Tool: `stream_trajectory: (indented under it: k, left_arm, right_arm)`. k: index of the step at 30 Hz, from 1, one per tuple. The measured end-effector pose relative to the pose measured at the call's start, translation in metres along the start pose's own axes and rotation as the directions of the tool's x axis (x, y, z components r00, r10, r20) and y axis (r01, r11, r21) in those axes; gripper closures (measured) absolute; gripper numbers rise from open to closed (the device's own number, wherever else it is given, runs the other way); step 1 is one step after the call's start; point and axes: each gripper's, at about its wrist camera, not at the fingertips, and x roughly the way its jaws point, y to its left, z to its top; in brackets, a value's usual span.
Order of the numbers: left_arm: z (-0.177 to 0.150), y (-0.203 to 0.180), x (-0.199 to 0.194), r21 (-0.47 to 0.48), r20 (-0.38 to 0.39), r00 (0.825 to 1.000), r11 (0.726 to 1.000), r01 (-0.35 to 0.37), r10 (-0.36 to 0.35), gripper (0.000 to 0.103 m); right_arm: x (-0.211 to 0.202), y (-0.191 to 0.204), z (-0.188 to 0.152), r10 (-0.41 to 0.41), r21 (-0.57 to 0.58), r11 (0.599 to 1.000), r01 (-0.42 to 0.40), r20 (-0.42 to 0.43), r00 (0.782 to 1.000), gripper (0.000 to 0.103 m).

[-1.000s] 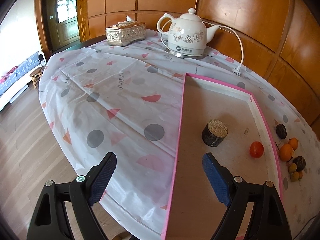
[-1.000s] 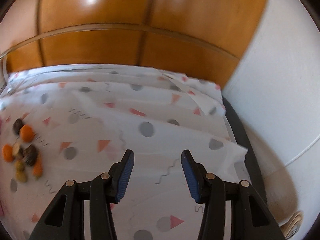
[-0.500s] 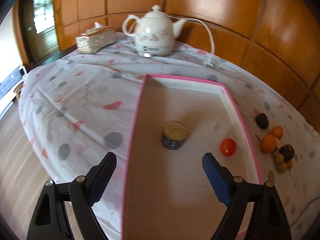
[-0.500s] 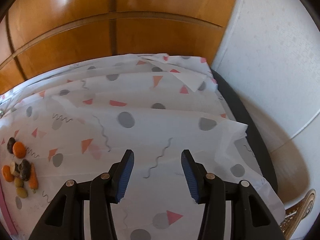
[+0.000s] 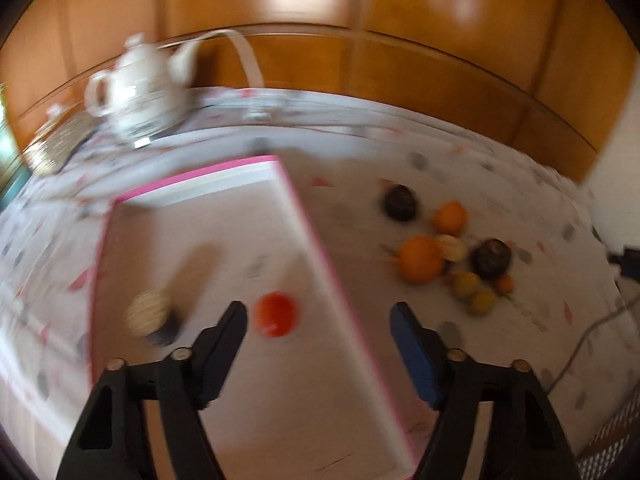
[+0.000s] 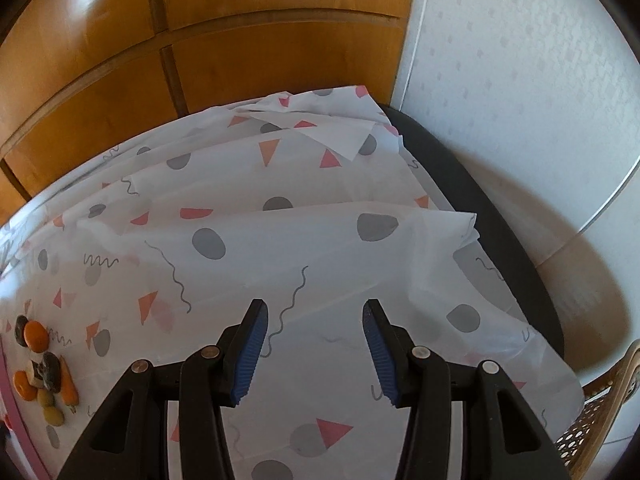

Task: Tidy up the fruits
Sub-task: 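Move the left tool over the fruit cluster toward the orange, then grasp the large orange with the left tool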

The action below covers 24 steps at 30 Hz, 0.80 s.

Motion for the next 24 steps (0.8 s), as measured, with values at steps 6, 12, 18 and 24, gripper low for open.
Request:
stream_trajectory:
  k: [6, 12, 18, 24]
  left_arm:
    - [0.015, -0.044, 0.028, 0.147, -0.069, 0.995, 0.986, 0.081, -0.072, 0.048]
    - [0.029, -0.074, 0.067, 0.254, -0.140, 0.989, 0.964, 0.074, -0.039, 0.040]
    - [0.035, -0.086, 0.098, 0.288, -0.184, 0.982, 0.953, 0.090, -0.037, 0.063]
    - [0.034, -0.077, 0.087, 0.227, -0.176, 0.980, 0.965, 0.131, -0.091, 0.065]
  right_arm:
    - [0.001, -0.006, 0.001, 0.017, 0.032, 0.999, -0.017, -0.010, 1.000, 0.053]
    - [0.002, -0.004, 0.001, 0.027, 0.025, 0.999, -0.026, -0.013, 1.000, 0.053]
    - [0.004, -0.002, 0.001, 0.030, 0.015, 0.999, -0.030, -0.020, 0.999, 0.053]
    - [0.007, -0.001, 0.001, 0.029, 0.011, 1.000, -0.028, -0.032, 0.999, 0.053]
